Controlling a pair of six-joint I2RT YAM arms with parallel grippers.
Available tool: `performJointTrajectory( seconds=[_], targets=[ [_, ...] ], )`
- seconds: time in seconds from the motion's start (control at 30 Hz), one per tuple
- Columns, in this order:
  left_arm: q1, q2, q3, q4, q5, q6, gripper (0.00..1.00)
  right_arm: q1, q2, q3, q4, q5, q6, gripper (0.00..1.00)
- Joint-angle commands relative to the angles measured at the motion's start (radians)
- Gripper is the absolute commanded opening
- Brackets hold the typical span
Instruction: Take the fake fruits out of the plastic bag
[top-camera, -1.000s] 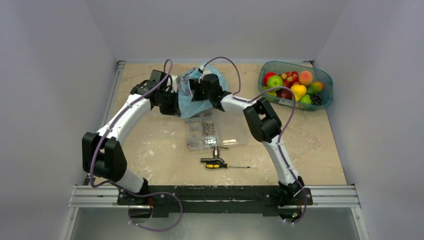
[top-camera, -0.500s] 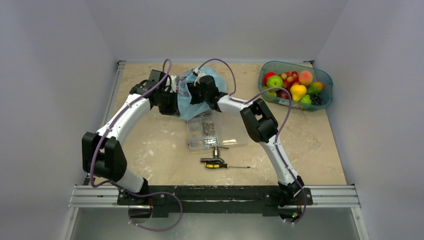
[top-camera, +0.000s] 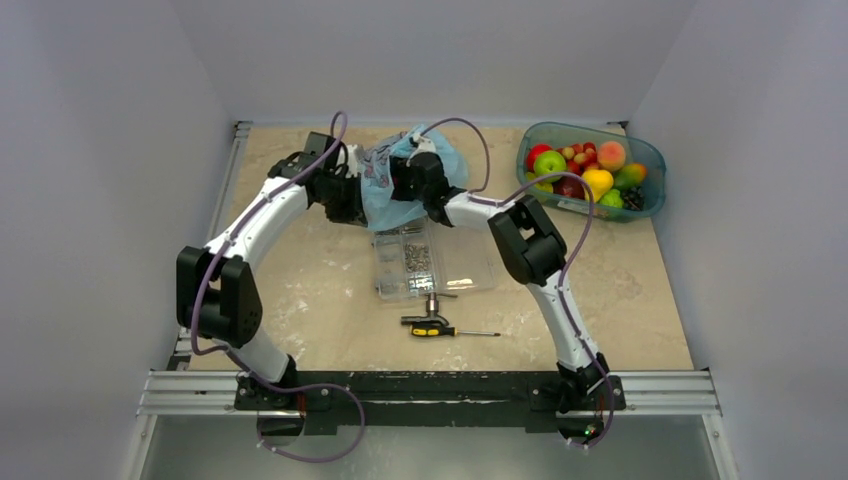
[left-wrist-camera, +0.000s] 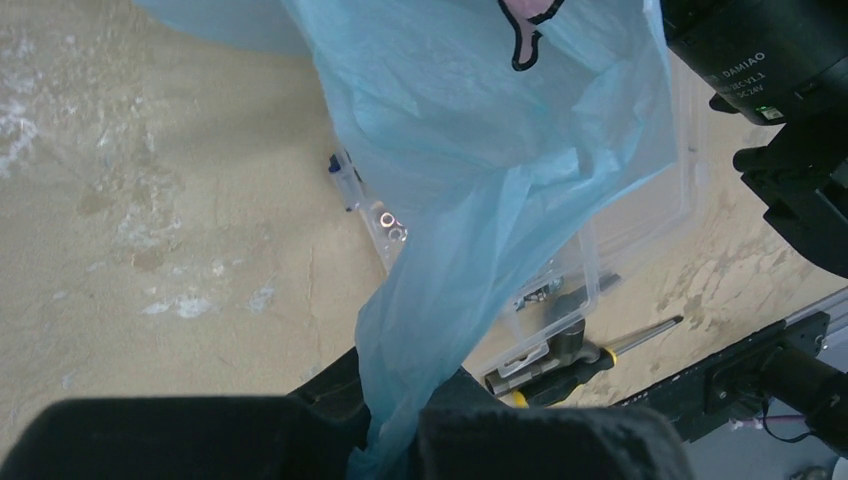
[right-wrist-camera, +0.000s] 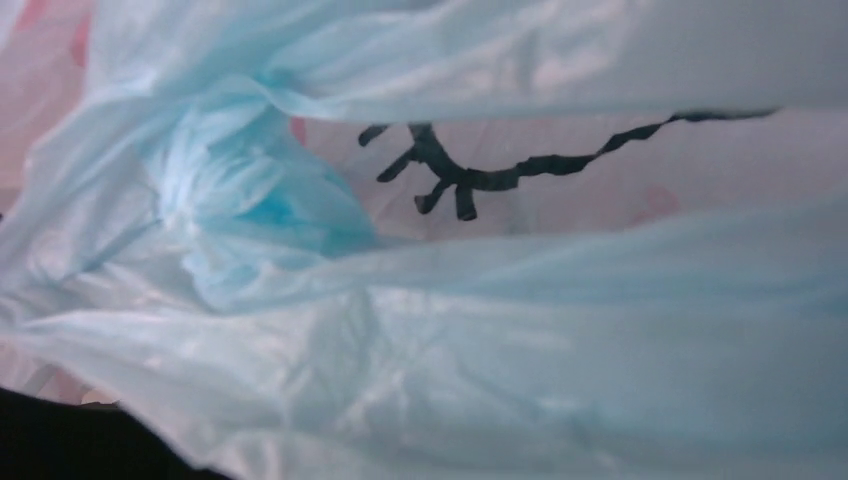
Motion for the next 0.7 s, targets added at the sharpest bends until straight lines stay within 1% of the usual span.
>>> performJointTrajectory(
  seconds=[0.0, 0.1, 0.17, 0.27, 0.33, 0.4, 0.5, 0.57, 0.67],
  targets=[
    [0.014, 0.080, 0.137, 0.020, 0.058, -0.039, 0.00, -0.080, -0.083, -0.023, 0.099, 0.177, 0.035, 0.12],
    [0.017, 0.127, 0.223, -0.031, 0.039, -0.029, 0.00, -0.127, -0.076, -0.012, 0.121, 0.145, 0.046, 0.11],
    [0.023, 0.137, 0.239, -0.042, 0.022, -0.025, 0.00, -0.151, -0.082, 0.004, 0.106, 0.114, 0.046, 0.10],
    [0.034, 0.123, 0.187, -0.014, 0.010, -0.020, 0.00, -0.162, -0.121, 0.002, 0.071, 0.057, 0.034, 0.06],
    [0.037, 0.104, 0.142, 0.024, -0.002, -0.017, 0.00, -0.161, -0.162, -0.026, 0.049, 0.033, 0.007, 0.06],
    [0.038, 0.090, 0.127, 0.037, 0.001, -0.019, 0.00, -0.160, -0.208, -0.082, 0.053, -0.001, 0.002, 0.08],
    [0.038, 0.075, 0.126, 0.041, 0.023, -0.028, 0.00, -0.161, -0.269, -0.141, 0.055, -0.047, -0.002, 0.15],
    [0.036, 0.072, 0.122, 0.050, 0.048, -0.043, 0.00, -0.161, -0.276, -0.130, 0.025, -0.086, -0.026, 0.25],
    [0.032, 0.086, 0.119, 0.064, 0.102, -0.066, 0.00, -0.162, -0.242, -0.076, -0.034, -0.166, -0.034, 0.33]
  ],
)
